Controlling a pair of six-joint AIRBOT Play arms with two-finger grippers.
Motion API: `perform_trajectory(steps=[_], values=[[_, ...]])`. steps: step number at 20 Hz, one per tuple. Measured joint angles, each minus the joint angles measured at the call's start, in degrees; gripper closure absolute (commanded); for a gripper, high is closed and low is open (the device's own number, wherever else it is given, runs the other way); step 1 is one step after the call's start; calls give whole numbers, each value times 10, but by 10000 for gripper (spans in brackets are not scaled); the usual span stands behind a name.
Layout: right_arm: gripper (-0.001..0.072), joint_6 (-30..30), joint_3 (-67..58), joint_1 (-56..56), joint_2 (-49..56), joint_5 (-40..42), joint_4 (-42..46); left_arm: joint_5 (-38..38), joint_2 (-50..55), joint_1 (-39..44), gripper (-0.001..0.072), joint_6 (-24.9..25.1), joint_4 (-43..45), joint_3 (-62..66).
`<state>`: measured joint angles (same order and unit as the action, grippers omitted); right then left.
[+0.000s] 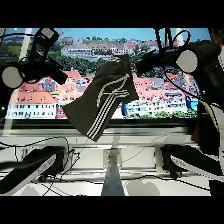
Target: Fold the clothes and pants, and hang the long-sleeved shirts on hangers.
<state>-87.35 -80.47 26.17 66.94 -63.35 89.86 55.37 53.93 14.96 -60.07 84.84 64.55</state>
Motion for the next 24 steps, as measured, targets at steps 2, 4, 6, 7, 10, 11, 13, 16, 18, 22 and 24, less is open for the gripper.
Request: perform_trajectory(steps=[2,4,6,7,10,11,13,16,18,22,24], values=[[692,0,0,0,0,0,0,0,0,0,701,0,0,0],[692,0,0,0,0,0,0,0,0,0,701,0,0,0],[692,0,0,0,0,0,0,0,0,0,701,0,0,0],[692,0,0,0,0,0,0,0,0,0,701,0,0,0],[692,0,0,0,0,0,0,0,0,0,701,0,0,0],[692,0,0,0,0,0,0,0,0,0,701,0,0,0],[692,0,0,0,0,0,0,0,0,0,701,0,0,0],[692,0,0,0,0,10,0,0,0,0,701,0,0,0],[692,0,0,0,0,26,5,0,0,0,701,0,0,0],[692,37,0,-10,7,45,53,0,0,0,701,0,-16,0],[693,52,0,-35,22,44,70,0,0,0,701,0,-47,0]])
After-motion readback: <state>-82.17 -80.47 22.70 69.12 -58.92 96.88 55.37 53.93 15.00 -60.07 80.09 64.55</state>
